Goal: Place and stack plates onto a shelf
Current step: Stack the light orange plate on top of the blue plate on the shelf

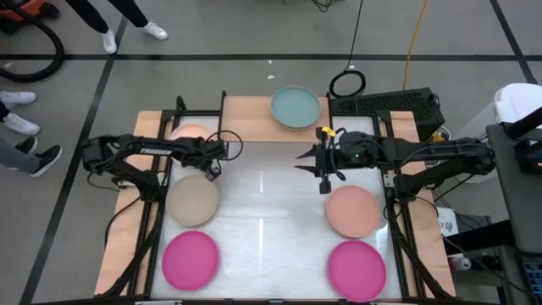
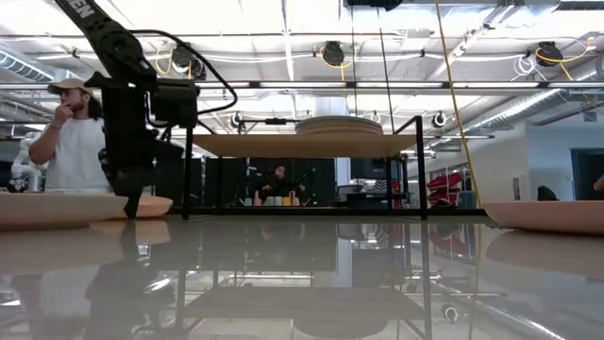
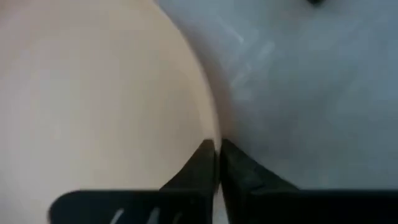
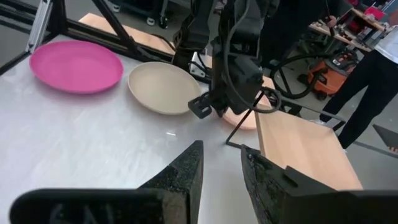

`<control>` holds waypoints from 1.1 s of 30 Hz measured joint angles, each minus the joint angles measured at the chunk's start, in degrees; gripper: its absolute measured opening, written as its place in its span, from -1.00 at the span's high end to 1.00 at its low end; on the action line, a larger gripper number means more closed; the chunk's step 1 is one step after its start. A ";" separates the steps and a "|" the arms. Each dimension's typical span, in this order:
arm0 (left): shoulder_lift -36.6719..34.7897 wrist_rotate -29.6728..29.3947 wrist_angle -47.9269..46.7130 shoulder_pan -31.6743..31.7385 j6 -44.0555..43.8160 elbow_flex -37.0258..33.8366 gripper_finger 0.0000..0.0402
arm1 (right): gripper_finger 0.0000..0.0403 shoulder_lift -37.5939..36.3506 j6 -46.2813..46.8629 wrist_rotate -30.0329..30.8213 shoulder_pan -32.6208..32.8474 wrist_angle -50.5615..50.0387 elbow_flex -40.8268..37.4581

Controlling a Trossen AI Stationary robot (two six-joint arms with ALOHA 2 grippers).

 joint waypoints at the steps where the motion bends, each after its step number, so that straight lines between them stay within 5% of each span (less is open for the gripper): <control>1: -0.52 0.00 -0.63 -0.26 -0.56 0.03 0.95 | 0.55 -0.03 -0.18 0.01 0.00 0.03 -0.09; 15: -21.90 -8.21 -8.89 -4.05 -4.21 9.43 0.95 | 0.55 -0.66 -0.59 0.10 0.00 0.65 -0.10; 20: -26.78 -13.08 -6.59 -5.37 2.21 17.43 0.95 | 0.55 -0.91 -0.47 0.08 0.00 0.64 -0.10; 27: -20.25 -1.61 11.87 -8.00 19.45 27.97 0.95 | 0.55 -4.08 -0.46 -0.23 0.00 6.55 -0.10; 33: -4.35 1.61 7.31 -9.31 28.62 42.23 0.95 | 0.55 -10.26 -0.13 -0.25 0.00 10.77 -0.06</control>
